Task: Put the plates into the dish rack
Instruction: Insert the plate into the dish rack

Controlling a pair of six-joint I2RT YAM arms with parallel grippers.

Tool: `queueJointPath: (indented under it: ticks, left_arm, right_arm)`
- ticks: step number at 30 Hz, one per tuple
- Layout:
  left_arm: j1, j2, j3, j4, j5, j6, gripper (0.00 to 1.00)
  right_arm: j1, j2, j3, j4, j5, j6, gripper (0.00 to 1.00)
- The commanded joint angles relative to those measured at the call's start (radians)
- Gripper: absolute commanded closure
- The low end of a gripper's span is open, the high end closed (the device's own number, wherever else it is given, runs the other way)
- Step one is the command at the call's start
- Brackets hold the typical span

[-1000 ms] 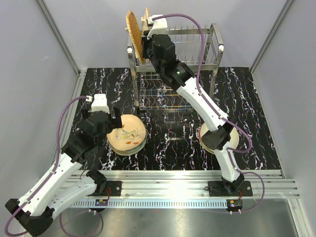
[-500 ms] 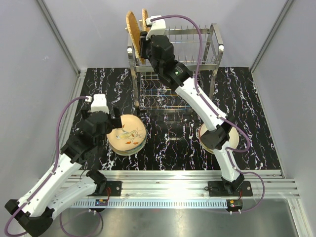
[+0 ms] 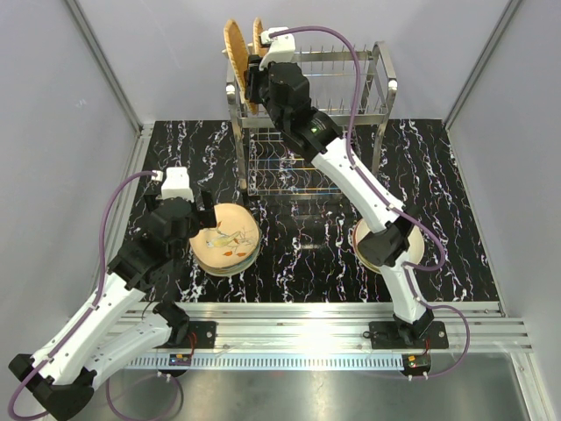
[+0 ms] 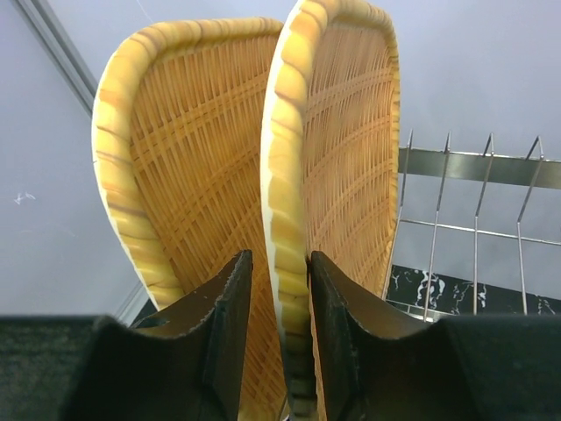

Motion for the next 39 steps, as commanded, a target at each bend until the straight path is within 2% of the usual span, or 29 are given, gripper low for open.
queueJointPath:
  ticks: [1,24,30,39]
  left_arm:
    - [-0.006,-0.004,-0.011,0.053,0.000,0.007,0.01]
    - [-0.006,0.008,-0.003,0.044,-0.035,0.011,0.01]
    - [-0.006,0.011,0.005,0.041,-0.060,0.022,0.01]
    - [-0.003,-0.007,-0.004,0.041,-0.129,0.013,0.01]
  right_arm:
    - [0.012,-0.089,-0.003,0.046,-0.044,0.027,0.59]
    - [0.038,-0.280,-0.172,0.086,-0.144,0.048,0.50]
    - [0.050,-0.417,-0.336,0.120,-0.163,0.030,0.46]
    - [0.074,-0.664,-0.701,0.148,-0.192,-0.039,0.43]
